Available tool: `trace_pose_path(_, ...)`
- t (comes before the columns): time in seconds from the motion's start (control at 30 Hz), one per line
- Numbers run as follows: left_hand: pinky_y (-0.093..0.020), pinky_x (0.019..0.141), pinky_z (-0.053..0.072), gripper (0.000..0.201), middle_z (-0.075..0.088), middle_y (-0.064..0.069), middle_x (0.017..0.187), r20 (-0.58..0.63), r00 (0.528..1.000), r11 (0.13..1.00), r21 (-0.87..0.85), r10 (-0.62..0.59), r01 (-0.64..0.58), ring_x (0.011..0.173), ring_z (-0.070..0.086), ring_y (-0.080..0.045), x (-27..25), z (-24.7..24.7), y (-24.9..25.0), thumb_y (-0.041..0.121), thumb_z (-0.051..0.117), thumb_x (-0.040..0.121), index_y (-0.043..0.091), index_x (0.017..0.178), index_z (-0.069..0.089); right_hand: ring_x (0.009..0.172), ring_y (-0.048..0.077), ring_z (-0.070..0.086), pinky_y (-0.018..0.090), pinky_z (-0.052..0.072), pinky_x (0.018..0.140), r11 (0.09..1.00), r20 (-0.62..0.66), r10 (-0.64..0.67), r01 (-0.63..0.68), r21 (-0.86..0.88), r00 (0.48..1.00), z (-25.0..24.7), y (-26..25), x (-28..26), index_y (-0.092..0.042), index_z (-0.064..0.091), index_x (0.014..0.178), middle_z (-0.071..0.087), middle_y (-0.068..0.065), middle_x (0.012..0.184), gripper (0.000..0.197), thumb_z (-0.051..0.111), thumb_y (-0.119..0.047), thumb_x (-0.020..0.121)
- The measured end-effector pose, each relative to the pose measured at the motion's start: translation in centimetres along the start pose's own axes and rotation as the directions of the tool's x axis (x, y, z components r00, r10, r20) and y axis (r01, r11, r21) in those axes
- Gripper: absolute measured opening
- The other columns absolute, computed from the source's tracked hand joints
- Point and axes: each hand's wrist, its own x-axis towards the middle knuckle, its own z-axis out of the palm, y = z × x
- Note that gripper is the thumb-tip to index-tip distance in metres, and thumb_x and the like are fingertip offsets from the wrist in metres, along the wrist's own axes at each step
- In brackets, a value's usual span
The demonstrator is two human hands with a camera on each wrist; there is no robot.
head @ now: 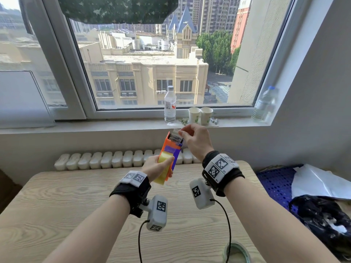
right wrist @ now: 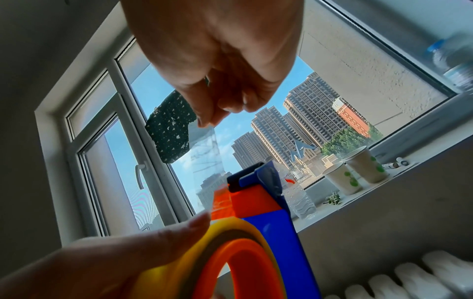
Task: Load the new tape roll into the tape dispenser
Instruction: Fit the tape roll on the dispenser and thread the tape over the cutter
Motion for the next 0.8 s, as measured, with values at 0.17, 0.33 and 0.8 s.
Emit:
trace_pose_path(0.17,-0.026,0.054,0.052,0.035,0.066,-0.011,0.071,-0.001,1.0,1.0,0.014,-0.005,0.005,0.05,0.062,-0.014,-0.1,-0.2,0.2,0.036,0.059,0.088,0.003,0.101,0.06,0.061,0.003,0.053,0.008,0.047,0.055,1.0,-0.024,0.003,-0.003,0.002,1.0,0.2,0.2,0.1,0.0,0.065,0.088,0.056,-0.006,0.069,0.009,0.062,-0.009,0.086)
trace_pose_path(0.33,-0.026,0.056,0.053,0.041,0.067,-0.011,0.074,0.017,1.0,0.999,0.042,0.016,-0.017,0.054,0.063,-0.015,-0.7,-0.6,0.1,0.04,0.061,0.085,0.003,0.103,0.061,0.074,0.018,0.059,0.033,0.053,0.076,0.995,-0.066,0.103,-0.103,-0.006,0.993,-0.2,1.0,1.4,-0.003,0.068,0.085,0.064,0.006,0.077,0.009,0.065,-0.011,0.084)
trace_pose_path(0.8,-0.022,0.053,0.052,0.029,0.065,-0.01,0.07,0.009,0.996,0.996,-0.015,0.083,-0.083,0.052,0.061,-0.013,-1.3,-0.4,-0.8,0.033,0.066,0.082,0.006,0.092,0.064,0.075,0.016,0.063,0.035,0.054,0.079,0.962,-0.074,0.257,-0.262,-0.072,0.964,0.3,2.8,2.0,-0.008,0.072,0.079,0.072,0.008,0.08,0.01,0.07,-0.018,0.08)
